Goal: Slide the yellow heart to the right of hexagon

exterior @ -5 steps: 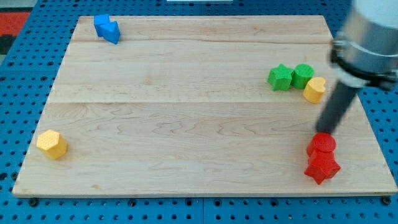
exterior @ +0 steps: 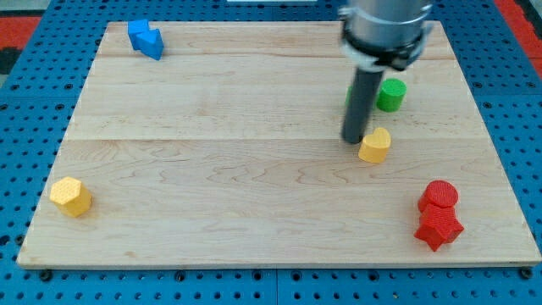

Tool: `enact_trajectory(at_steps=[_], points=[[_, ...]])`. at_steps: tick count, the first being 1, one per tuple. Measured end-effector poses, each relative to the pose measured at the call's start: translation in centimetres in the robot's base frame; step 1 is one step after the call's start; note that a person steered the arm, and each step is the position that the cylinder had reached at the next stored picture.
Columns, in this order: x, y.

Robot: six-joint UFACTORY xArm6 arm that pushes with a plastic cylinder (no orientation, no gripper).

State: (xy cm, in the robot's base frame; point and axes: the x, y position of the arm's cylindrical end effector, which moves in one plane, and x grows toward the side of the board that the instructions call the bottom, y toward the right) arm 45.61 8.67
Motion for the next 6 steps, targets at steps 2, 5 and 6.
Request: enact_trajectory(at_steps=[2, 5, 6], points=[[-3.1, 4.1], [1.0, 3.3], [-0.7, 7.2]])
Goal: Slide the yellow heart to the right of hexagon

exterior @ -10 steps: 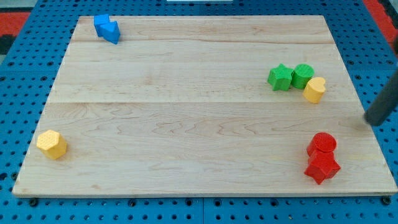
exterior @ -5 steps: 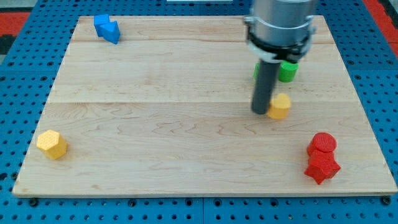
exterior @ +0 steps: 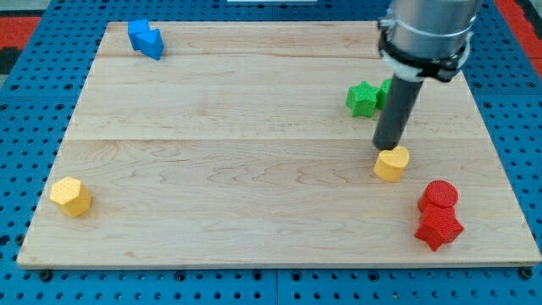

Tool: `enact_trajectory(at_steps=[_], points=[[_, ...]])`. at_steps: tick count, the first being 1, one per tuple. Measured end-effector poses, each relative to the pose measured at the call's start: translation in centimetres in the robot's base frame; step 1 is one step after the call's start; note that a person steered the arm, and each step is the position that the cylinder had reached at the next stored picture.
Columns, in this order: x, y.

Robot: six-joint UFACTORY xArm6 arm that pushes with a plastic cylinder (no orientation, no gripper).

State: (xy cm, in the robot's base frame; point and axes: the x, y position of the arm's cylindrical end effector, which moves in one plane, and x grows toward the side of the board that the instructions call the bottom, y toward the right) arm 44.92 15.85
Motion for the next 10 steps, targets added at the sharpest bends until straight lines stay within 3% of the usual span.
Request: enact_trajectory(at_steps=[1, 2, 4, 5, 6, 7, 8, 9, 10], points=[[-0.1, 6.2], [2.9, 1.8], [5.0, -13.1], [5.1, -7.9], [6.7, -6.4], [9.2, -13.9], [9.2, -26.5], [9.2, -32.1], [10.2, -31.7]])
